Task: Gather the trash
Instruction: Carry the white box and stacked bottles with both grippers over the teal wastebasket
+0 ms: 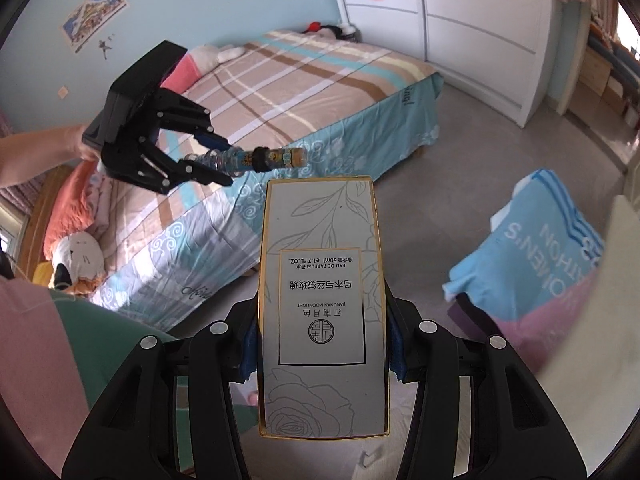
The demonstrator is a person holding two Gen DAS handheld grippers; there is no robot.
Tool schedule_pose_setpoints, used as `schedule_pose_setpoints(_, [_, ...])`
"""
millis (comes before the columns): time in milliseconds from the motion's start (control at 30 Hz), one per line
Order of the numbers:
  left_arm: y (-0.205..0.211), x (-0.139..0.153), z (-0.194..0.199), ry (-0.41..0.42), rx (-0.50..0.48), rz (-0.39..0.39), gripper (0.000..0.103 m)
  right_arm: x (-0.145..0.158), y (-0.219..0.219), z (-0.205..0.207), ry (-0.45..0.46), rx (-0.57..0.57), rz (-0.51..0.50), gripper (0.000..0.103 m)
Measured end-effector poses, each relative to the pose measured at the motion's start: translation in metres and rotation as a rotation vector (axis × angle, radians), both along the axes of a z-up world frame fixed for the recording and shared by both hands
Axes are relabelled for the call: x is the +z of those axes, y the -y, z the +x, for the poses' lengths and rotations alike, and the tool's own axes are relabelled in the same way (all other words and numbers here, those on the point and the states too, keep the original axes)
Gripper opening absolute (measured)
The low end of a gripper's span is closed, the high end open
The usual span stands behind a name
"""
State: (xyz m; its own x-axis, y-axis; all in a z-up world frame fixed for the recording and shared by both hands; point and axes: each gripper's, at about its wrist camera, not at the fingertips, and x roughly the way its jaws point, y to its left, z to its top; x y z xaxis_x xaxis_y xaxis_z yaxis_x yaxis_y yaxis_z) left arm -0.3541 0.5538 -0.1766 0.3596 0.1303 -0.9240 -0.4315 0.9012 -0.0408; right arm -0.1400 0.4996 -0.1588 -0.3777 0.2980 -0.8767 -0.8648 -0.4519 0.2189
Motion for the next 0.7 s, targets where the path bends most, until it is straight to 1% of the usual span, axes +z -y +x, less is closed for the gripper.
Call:
schedule_pose_setpoints(133, [-0.022,-0.048,-0.014,-0.011,0.047,-0.093,0.031,-0.05,-0.036,-0.026,-0.009,-0.017,-0.054,0.049])
schedule_pose_setpoints(167, [-0.025,-0.061,-0.016,-0.019,0.044,-0.101,0.031,-0.064,-0.042,-0.033,-0.023,-0.024,-0.064,0.049])
schedule_pose_setpoints(233, [-0.028,-0.092,-0.018,-0.06,0.036,-0.117,0.031,-0.094,-0.056,-0.043,-0.032,-0.042,-0.089,0.049])
schedule_pose_setpoints(333, [-0.038,-0.131,-0.023,-0.093,0.049,-0.155,0.031,-0.143,-0.074,-0.052,-0.053,-0.088,-0.152,0.049])
schedule_pose_setpoints(533, [-0.049,-0.203,-0.033,-0.134,0.098,-0.233,0.031,-0.236,-0.094,-0.059,-0.094,-0.183,-0.277,0.049])
schedule_pose_setpoints(700, [-0.056,-0.266,-0.042,-0.168,0.122,-0.296,0.031,-0.312,-0.103,-0.067,-0.097,-0.245,-0.363,0.049])
